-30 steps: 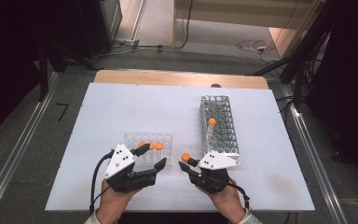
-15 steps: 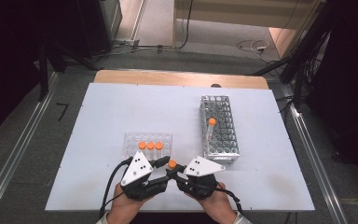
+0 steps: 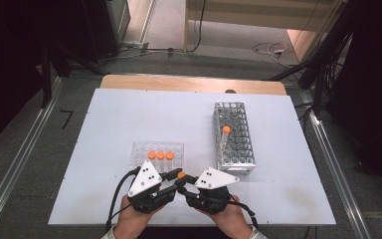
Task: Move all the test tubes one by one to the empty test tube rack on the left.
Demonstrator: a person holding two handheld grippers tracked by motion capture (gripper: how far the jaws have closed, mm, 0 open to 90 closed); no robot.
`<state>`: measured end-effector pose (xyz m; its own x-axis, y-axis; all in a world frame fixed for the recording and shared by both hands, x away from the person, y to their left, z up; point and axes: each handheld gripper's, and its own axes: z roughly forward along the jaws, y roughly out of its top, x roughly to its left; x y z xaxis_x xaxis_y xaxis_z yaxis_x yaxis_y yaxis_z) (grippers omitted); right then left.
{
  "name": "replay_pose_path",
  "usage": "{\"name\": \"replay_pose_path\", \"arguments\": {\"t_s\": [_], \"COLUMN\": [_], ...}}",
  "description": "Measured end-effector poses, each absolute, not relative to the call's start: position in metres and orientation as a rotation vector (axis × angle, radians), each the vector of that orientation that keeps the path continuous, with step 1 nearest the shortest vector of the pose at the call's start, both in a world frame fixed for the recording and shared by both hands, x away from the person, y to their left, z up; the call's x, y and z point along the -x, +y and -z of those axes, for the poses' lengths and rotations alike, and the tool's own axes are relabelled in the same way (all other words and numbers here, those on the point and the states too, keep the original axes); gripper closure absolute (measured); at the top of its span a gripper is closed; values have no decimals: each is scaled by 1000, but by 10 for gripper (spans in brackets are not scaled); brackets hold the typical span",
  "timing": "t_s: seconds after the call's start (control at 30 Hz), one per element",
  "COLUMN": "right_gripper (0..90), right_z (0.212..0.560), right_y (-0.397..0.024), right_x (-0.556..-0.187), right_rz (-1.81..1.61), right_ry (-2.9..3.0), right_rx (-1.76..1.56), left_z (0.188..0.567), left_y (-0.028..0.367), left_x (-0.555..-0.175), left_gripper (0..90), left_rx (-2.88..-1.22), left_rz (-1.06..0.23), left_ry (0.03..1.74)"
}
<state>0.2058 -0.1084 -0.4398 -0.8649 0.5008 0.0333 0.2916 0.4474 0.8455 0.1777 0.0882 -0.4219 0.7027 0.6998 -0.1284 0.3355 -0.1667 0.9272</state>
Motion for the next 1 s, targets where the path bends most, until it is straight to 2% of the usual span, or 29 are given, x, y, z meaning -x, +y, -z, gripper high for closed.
{"name": "replay_pose_path", "arguments": {"t_s": [0.03,0.13,0.23,0.6,1.0], "right_gripper": [437,318,269,228,226], "right_z": [440,439,437,436,435], "right_y": [-108,-112,-118,-130,-134], "right_x": [-207,-209,-211,-217,-220], "right_rz": [-1378,-1376,-1373,-1360,-1356], "right_ry": [2487,2486,2466,2419,2404], "right_rx": [-691,-713,-731,-779,-802], "left_z": [421,417,412,402,388], "left_y": [89,95,102,125,163], "left_x": [-178,-177,-178,-183,-188], "left_gripper": [699,699,700,700,700], "left_rx": [-1762,-1752,-1739,-1696,-1602], "left_rz": [-398,-394,-383,-389,-472], "left_ry": [823,835,849,915,998]}}
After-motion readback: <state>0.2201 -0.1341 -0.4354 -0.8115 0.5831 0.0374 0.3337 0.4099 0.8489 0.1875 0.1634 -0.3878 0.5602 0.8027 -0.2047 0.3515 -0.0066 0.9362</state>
